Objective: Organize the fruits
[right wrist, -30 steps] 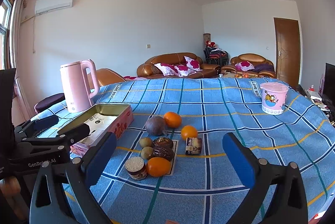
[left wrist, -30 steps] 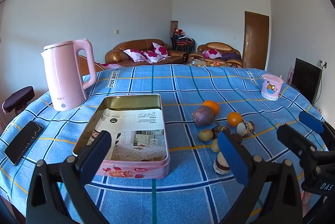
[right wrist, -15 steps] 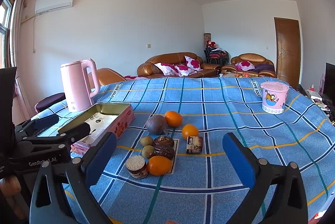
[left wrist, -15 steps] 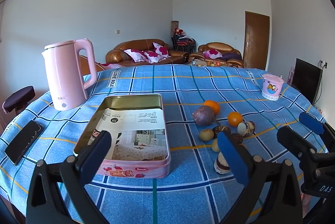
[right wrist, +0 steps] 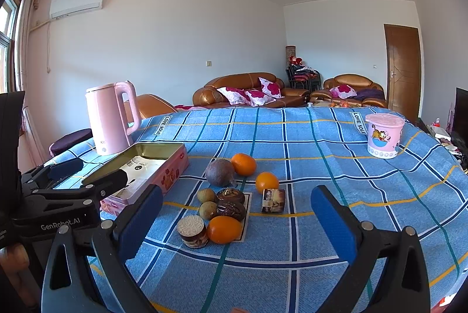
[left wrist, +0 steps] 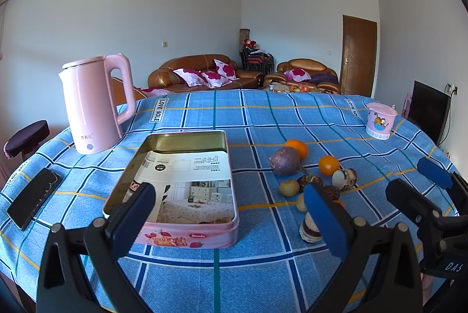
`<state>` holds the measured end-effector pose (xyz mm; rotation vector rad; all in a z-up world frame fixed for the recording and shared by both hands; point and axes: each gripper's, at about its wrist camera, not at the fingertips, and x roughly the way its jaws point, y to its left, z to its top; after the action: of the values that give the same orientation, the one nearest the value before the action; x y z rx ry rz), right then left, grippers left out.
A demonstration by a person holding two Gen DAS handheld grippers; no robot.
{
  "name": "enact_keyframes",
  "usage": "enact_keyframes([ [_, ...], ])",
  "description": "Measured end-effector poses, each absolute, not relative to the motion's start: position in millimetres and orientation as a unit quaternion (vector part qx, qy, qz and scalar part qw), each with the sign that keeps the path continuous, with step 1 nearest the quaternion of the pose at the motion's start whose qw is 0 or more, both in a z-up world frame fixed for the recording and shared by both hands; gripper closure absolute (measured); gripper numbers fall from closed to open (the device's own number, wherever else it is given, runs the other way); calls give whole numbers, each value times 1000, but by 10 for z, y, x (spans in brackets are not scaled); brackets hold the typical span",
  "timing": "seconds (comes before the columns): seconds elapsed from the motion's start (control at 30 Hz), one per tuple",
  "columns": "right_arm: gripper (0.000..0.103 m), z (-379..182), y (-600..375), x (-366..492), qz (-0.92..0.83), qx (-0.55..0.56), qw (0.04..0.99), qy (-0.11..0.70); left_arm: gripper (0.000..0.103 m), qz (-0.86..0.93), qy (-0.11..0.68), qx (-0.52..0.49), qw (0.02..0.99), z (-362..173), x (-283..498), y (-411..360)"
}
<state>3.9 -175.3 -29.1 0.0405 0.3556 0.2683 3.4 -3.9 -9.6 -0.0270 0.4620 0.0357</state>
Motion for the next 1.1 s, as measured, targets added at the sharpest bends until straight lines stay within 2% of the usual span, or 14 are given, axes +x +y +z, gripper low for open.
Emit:
enact_keyframes([
  [1.1, 1, -441, -2001, 36, 96, 18, 977, 190, 1, -9, 249, 3, 968, -270, 106, -277],
])
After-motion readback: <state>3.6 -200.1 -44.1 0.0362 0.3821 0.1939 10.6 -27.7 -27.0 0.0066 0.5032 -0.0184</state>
